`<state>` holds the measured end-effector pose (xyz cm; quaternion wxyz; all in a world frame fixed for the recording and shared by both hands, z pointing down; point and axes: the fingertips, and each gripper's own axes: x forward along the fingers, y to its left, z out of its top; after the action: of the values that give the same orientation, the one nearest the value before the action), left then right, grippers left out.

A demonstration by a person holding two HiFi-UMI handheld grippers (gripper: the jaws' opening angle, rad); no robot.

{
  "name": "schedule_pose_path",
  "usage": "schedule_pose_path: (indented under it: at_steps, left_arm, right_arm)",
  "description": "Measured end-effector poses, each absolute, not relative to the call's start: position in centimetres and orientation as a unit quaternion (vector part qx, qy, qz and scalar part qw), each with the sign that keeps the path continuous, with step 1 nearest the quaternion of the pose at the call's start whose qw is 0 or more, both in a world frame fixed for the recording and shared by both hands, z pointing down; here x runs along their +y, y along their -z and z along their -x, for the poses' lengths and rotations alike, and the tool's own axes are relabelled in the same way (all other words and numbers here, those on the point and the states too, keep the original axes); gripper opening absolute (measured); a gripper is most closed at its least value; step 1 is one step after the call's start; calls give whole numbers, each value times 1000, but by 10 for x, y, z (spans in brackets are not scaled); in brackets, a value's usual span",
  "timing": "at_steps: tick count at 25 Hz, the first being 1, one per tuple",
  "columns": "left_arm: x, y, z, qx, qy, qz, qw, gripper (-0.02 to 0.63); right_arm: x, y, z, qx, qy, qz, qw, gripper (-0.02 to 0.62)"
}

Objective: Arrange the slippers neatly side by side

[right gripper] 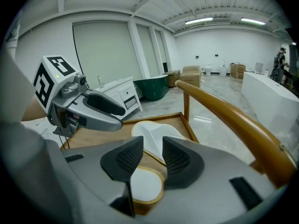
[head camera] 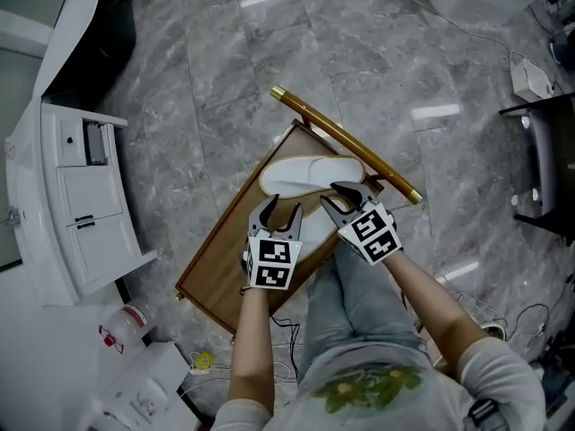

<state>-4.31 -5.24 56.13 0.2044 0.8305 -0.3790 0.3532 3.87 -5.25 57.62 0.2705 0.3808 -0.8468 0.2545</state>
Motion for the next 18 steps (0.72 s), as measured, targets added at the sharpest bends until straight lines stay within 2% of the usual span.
schedule_pose_path:
  at_steps: [15,18]
  left_arm:
    - [-64,-609,62,-401,-386,-795,242,202]
    - [-66,-618,70,-407,-390,-787,251,202]
  right_arm:
    - [-63,-633,-22,-836,-273,-345,329,120]
    - [-64,-637,-21,-834,-275,-344,332,99]
